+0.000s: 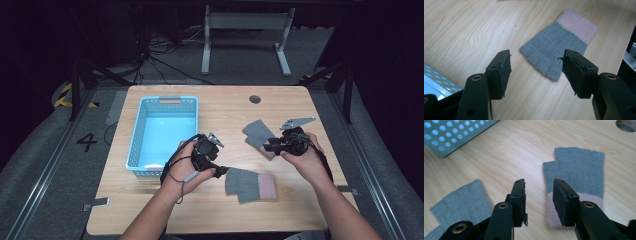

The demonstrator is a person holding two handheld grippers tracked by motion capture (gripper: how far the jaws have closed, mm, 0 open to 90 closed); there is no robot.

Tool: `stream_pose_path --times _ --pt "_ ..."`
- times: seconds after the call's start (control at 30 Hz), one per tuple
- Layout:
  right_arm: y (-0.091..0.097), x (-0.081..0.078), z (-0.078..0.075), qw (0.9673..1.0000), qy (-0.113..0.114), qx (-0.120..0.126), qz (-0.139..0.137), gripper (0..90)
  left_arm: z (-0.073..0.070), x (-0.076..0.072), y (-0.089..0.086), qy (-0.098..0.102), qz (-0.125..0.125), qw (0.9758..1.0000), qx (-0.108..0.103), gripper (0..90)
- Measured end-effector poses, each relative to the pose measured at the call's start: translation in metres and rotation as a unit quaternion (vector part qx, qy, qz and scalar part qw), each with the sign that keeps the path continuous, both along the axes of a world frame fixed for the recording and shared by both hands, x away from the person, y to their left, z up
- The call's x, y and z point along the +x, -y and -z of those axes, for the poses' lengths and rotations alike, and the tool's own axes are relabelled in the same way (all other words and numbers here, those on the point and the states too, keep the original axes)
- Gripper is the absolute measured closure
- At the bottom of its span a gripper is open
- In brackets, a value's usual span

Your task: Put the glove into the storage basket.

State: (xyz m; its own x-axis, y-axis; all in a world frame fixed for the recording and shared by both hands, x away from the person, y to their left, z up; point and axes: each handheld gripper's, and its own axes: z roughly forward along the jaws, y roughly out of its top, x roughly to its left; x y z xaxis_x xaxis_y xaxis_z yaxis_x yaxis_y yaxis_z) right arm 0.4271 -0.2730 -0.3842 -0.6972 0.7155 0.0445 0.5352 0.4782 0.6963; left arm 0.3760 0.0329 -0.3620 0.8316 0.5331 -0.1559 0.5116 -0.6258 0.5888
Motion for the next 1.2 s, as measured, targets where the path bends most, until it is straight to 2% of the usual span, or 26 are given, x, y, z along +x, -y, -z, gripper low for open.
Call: stream_pose_path --times 0.27,0.3,0.43,0.57,0.63,0.8,1.03,1.2 --pt "0.006 0.029 0.001 0.9996 -0.009 -0.006 0.025 59.1 -0.001 0.001 -0.003 -0.001 -0.003 1.0 -0.001 40.4" --pt "0.006 0.029 0.001 0.9996 -0.009 -0.006 0.025 59.1 -0.001 0.001 -0.003 -0.001 -0.003 1.0 -0.001 40.4" --pt "0.008 0.043 0.006 0.9993 -0.004 -0.012 0.034 56.6 0.0 0.001 -0.003 -0.002 -0.002 1.0 0.0 40.3" --pt "0.009 0.058 0.014 0.9986 -0.017 -0.015 0.047 56.0 0.0 0.001 -0.004 -0.004 -0.004 1.0 0.0 40.1" --pt "0.008 0.06 0.016 0.9985 -0.018 -0.019 0.049 56.1 0.0 0.001 -0.004 -0.005 -0.003 1.0 0.001 40.1" --pt "0.005 0.072 0.029 0.9972 -0.038 -0.034 0.055 56.1 0.0 0.001 -0.004 -0.005 -0.003 1.0 0.001 40.1" --pt "0.003 0.079 0.038 0.9959 -0.049 -0.037 0.066 56.1 0.002 0.002 -0.004 -0.008 -0.004 1.0 0.001 40.0" --pt "0.002 0.083 0.043 0.9942 -0.066 -0.043 0.073 55.3 0.001 0.001 -0.003 -0.007 -0.002 1.0 0.001 39.7"
